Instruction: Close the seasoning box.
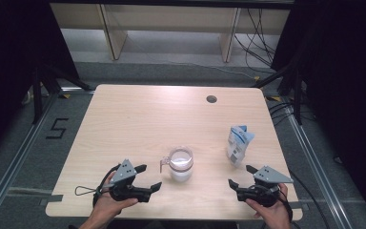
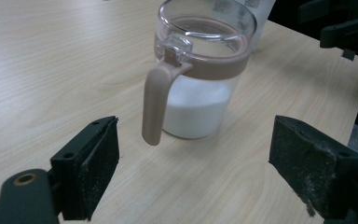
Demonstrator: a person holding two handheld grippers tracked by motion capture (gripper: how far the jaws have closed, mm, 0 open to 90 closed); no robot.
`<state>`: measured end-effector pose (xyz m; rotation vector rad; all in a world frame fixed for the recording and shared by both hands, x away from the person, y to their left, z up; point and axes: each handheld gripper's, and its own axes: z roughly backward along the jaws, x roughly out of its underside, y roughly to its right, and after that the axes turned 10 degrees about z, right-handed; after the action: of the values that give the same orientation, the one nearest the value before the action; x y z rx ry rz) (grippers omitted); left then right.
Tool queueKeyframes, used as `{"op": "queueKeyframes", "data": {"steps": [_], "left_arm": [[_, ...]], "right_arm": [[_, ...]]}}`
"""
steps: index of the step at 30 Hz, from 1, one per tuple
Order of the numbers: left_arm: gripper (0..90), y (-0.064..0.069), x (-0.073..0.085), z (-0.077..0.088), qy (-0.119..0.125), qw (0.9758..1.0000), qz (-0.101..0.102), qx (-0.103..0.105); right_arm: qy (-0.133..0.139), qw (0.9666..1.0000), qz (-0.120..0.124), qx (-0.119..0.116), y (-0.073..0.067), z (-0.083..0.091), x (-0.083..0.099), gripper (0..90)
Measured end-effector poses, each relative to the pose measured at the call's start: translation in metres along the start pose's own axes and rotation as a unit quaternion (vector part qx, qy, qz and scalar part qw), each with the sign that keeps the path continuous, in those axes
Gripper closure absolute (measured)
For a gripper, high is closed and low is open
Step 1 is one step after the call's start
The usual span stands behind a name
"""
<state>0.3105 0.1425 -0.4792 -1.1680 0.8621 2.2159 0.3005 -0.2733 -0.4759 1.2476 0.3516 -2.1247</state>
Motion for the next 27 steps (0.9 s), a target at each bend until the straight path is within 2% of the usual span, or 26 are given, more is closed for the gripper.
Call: {"op": "queueKeyframes", "data": {"steps": [1,2,4,5,7,8,13,15,16,18,19,20,23,25,27], "left_arm": [[15.6,0.0,0.004,-0.003,-0.006,1.0,-0.001,0.001],[15.6,0.0,0.004,-0.003,-0.006,1.0,-0.001,0.001],[15.6,0.0,0.008,-0.005,-0.015,0.9999,-0.004,0.002],[15.6,0.0,0.009,-0.005,-0.013,0.9999,-0.003,0.004],[15.6,0.0,0.009,-0.005,-0.016,0.9999,-0.005,0.003],[15.6,0.0,0.009,-0.004,-0.016,0.9999,-0.005,0.003],[15.6,0.001,0.012,-0.001,-0.013,0.9999,-0.009,-0.004],[15.6,0.0,0.014,0.003,-0.013,0.9999,-0.005,-0.003],[15.7,-0.001,0.015,0.005,-0.017,0.9998,-0.006,-0.009],[15.6,-0.002,0.016,0.005,-0.015,0.9999,-0.005,-0.002],[15.6,-0.002,0.017,0.007,-0.017,0.9998,-0.004,-0.006],[15.6,-0.003,0.018,0.007,-0.016,0.9999,-0.002,-0.006],[15.7,-0.002,0.019,0.009,-0.017,0.9998,-0.001,-0.008],[15.7,-0.002,0.02,0.011,-0.021,0.9997,-0.004,-0.009],[15.7,-0.002,0.023,0.013,-0.026,0.9996,-0.001,-0.01]], "right_arm": [[0.003,0.9999,0.015,0.002,0.001,-0.001,0.0,16.0],[0.003,0.9998,0.019,-0.005,0.001,-0.001,-0.001,16.0],[0.002,0.9997,0.023,-0.001,0.0,-0.001,-0.001,15.9],[0.002,0.9998,0.02,-0.008,0.0,-0.002,-0.001,16.0],[0.002,0.9997,0.026,-0.005,0.0,-0.002,-0.001,16.0],[0.0,0.9998,0.017,-0.005,-0.001,-0.001,-0.001,16.0],[-0.002,0.9999,0.015,-0.003,-0.001,-0.001,-0.001,16.0],[-0.006,1.0,0.005,-0.002,-0.003,0.0,-0.002,16.0],[-0.01,0.9999,0.011,-0.005,-0.003,0.0,-0.002,16.0],[-0.003,0.9998,0.019,-0.009,-0.002,-0.003,-0.002,16.0],[-0.006,0.9997,0.022,-0.007,-0.003,-0.002,-0.002,16.0],[-0.008,0.9999,0.013,-0.007,-0.005,-0.002,-0.002,16.0],[-0.008,0.9996,0.022,-0.014,-0.004,-0.003,-0.002,16.0],[-0.012,0.9996,0.005,-0.026,-0.007,-0.004,-0.001,16.0],[-0.007,0.9992,0.015,-0.036,-0.007,-0.006,-0.001,16.0]]}}
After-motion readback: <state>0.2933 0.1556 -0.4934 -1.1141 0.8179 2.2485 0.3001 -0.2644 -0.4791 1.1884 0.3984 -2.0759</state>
